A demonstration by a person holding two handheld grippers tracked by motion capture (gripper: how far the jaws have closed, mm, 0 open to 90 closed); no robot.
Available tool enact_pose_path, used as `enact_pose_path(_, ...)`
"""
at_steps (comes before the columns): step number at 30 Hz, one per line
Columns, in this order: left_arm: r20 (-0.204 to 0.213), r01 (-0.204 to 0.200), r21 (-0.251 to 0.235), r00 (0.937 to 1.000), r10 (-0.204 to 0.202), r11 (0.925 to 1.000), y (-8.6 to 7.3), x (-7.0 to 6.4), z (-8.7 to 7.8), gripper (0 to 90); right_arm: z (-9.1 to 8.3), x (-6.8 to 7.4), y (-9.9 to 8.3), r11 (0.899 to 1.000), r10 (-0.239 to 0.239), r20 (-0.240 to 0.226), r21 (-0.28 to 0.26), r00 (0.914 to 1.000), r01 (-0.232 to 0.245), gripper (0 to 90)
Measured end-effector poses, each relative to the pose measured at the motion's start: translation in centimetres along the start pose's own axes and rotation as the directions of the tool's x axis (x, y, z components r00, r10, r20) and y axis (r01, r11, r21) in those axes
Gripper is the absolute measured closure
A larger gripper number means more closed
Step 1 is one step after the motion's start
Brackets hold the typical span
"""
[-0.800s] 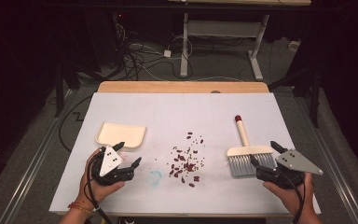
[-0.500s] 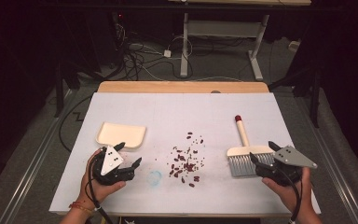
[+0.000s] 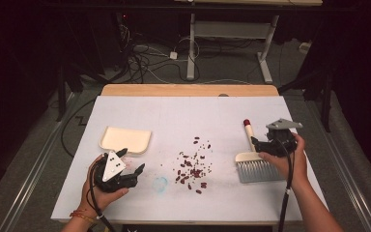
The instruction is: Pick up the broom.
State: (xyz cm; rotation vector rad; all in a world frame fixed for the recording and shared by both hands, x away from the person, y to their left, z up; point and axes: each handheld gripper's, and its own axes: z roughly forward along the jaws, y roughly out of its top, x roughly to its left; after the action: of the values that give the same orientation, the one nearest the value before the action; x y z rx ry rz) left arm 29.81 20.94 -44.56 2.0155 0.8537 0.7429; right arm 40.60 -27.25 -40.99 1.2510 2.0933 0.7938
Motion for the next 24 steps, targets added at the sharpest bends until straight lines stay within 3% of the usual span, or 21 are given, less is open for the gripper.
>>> enact_pose_path(5,0.008,-0.005,0.006,1.0000,0.005,1.0000,-0.1,-0.1,0.0,22.7,4.0,-1.1,0.8,0.989,0.071,-0.037,0.132,0.9968,-0.065,32.4)
enact_pose_path(10,0.010,-0.006,0.018,0.9999,0.005,0.9998,-0.2,-0.1,0.0,22.3,7.3,-1.7,0.4,0.958,0.125,-0.040,0.265,0.9914,-0.110,38.9)
enact_pose_path(12,0.012,-0.009,0.023,0.9999,0.009,0.9997,-0.2,-0.1,0.1,22.3,7.5,-1.8,0.3,0.957,0.135,-0.052,0.267,0.9895,-0.116,40.7)
enact_pose_path(15,0.013,-0.018,0.030,0.9998,0.017,0.9994,-0.2,-0.2,0.3,22.3,7.3,-1.3,0.4,0.962,0.099,-0.079,0.262,0.9919,-0.075,58.5)
enact_pose_path(24,0.014,-0.043,0.037,0.9990,0.043,0.9984,-0.2,-0.2,0.5,22.3,7.2,-1.0,0.2,0.970,0.080,-0.108,0.238,0.9909,-0.052,70.1)
